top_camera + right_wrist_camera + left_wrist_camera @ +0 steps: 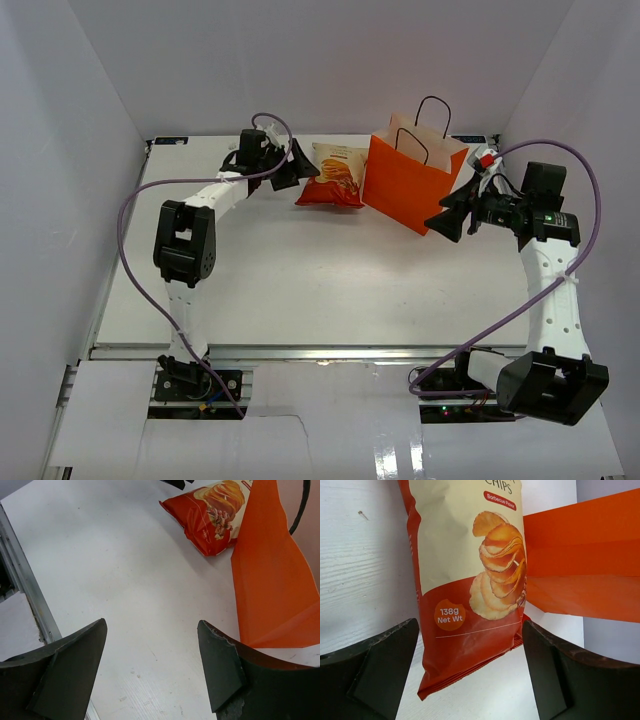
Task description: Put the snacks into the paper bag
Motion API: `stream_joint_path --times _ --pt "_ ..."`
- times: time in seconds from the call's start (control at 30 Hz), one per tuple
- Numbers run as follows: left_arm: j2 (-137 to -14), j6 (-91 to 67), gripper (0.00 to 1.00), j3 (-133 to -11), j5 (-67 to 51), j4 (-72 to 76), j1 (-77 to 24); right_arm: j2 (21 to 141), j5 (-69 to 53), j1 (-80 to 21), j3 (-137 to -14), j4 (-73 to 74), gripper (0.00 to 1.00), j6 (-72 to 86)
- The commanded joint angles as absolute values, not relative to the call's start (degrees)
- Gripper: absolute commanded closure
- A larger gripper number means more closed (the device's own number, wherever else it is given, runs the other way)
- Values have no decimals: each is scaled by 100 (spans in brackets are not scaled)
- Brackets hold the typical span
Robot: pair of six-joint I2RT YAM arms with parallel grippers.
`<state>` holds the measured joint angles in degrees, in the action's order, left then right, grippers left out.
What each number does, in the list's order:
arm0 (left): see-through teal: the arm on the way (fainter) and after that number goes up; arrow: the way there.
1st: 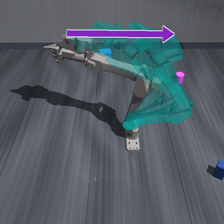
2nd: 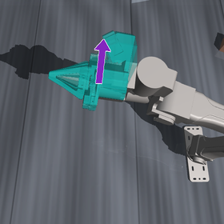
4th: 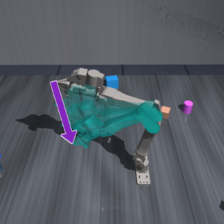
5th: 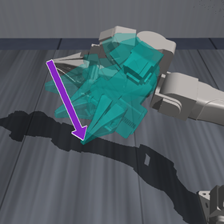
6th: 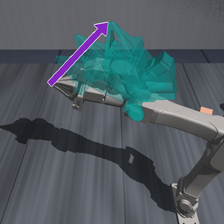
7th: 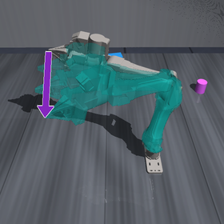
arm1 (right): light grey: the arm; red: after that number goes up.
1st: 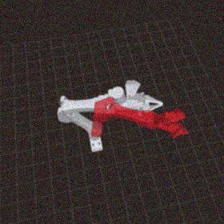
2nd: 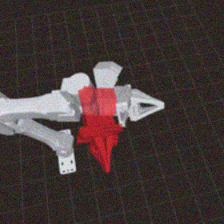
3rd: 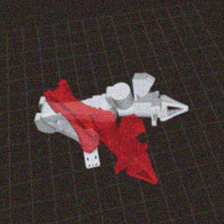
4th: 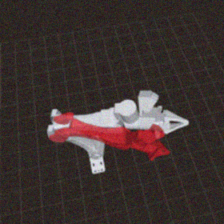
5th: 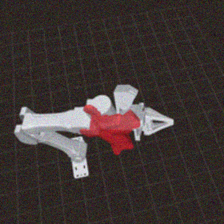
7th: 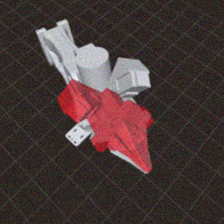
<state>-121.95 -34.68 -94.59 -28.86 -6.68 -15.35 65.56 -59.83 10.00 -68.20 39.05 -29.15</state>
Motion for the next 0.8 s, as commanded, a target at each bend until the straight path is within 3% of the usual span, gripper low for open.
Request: stream_joint_path --times 0.0,0.43,0.77 --pt "-12137 -3384 6 -9729 -3146 -677 -1556 6442 -6214 1011 -6759 3841 21 -2944" --pt "-12234 -3445 11 -9343 -3384 -598 -1600 6460 -6214 1011 -6732 3841 21 -2900" --pt "-12296 -3551 21 -9141 -3638 -677 -1600 6346 -6231 1011 -6645 3858 22 -2830"
